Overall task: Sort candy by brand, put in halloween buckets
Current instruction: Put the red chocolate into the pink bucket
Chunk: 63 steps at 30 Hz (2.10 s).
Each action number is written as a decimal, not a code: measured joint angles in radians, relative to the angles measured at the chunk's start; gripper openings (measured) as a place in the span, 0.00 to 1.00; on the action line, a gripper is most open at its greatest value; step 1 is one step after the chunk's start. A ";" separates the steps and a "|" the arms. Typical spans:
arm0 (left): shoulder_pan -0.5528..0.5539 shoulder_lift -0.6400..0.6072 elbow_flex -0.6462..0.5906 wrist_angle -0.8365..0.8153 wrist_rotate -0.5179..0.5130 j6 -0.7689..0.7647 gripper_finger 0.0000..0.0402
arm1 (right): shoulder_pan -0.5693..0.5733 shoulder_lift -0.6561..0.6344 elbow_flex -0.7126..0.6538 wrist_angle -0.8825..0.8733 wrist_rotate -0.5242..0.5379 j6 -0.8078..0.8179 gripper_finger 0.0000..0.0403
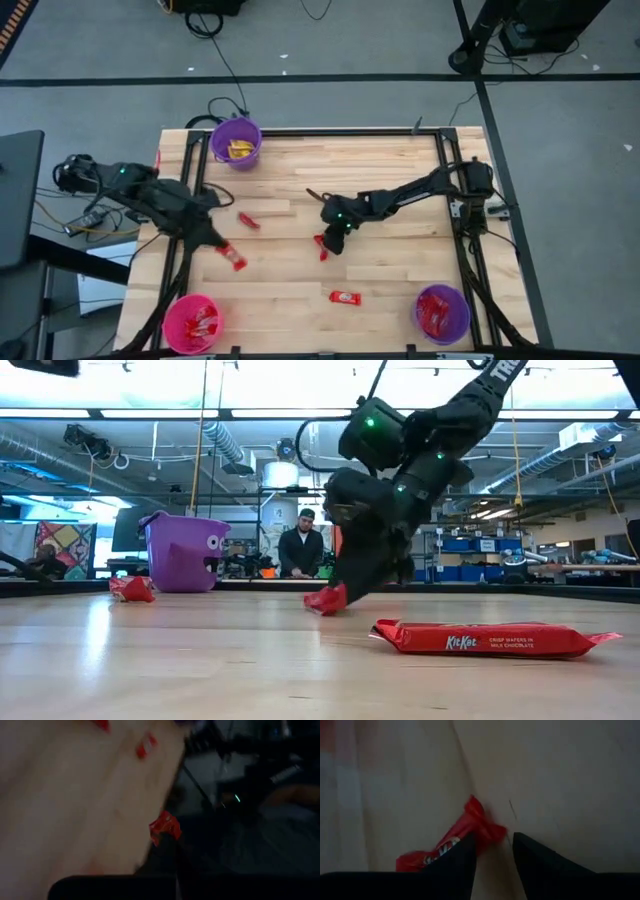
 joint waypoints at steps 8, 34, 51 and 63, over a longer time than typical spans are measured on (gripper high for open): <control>-0.215 0.081 0.004 -0.204 0.173 -0.228 0.00 | 0.025 0.022 -0.001 0.171 0.015 0.001 0.35; -0.549 0.438 0.004 0.032 0.181 -0.407 0.26 | 0.150 0.022 -0.002 0.561 0.007 -0.237 0.35; -0.459 0.417 0.007 -0.028 0.219 -0.449 0.52 | 0.148 0.236 0.294 0.582 -0.028 -0.315 0.41; -0.390 0.395 0.225 -0.089 -0.206 -0.394 0.52 | 0.072 0.495 0.681 0.119 0.144 -0.265 0.57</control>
